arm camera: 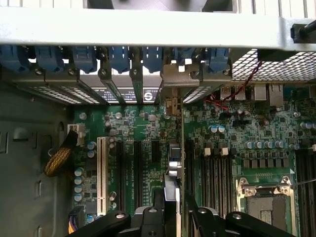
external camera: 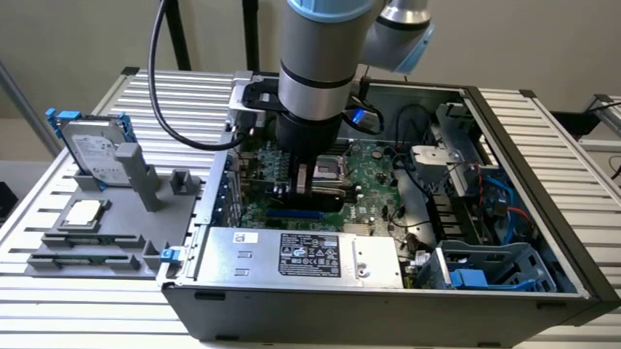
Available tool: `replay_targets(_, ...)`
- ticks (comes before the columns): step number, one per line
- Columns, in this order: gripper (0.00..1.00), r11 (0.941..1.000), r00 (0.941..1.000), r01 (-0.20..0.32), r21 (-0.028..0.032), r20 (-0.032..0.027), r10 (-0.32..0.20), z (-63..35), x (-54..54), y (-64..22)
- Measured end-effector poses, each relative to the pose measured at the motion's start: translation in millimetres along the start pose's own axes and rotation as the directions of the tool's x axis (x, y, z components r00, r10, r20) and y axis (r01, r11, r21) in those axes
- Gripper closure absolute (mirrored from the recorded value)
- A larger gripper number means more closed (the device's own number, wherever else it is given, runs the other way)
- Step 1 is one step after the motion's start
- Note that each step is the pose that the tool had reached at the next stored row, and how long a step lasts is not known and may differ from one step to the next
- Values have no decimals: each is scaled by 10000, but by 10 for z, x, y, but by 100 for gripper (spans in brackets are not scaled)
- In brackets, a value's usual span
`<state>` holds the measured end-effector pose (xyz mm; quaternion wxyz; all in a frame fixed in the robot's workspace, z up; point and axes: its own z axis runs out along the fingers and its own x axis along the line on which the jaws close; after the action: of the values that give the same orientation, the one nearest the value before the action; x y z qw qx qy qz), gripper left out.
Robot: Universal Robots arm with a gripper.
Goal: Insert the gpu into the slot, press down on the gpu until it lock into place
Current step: 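Insert the gpu into the slot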
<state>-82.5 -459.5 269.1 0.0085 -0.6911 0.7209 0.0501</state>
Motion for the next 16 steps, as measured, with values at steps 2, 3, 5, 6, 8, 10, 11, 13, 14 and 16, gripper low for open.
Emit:
replay_targets(2,74,10000,10000,34,-2,-1,-34,8,-2,3)
replay_targets(3,74,10000,10000,54,-4,-2,-54,11,-2,4)
replay_targets(5,74,10000,10000,99,-8,-6,-99,17,-3,5)
replay_targets(6,74,9999,9999,119,-10,-7,-119,20,-3,6)
replay_targets(8,74,9999,9999,160,-12,-9,-160,28,-4,6)
replay_targets(10,74,9998,9998,194,-16,-11,-194,34,-5,6)
replay_targets(11,74,9998,9998,210,-17,-12,-210,38,-5,6)
replay_targets(13,74,9997,9997,233,-19,-13,-233,45,-6,7)
replay_targets(14,74,9997,9997,241,-20,-14,-241,49,-6,7)
replay_targets(16,74,9997,9997,243,-20,-14,-243,57,-6,8)
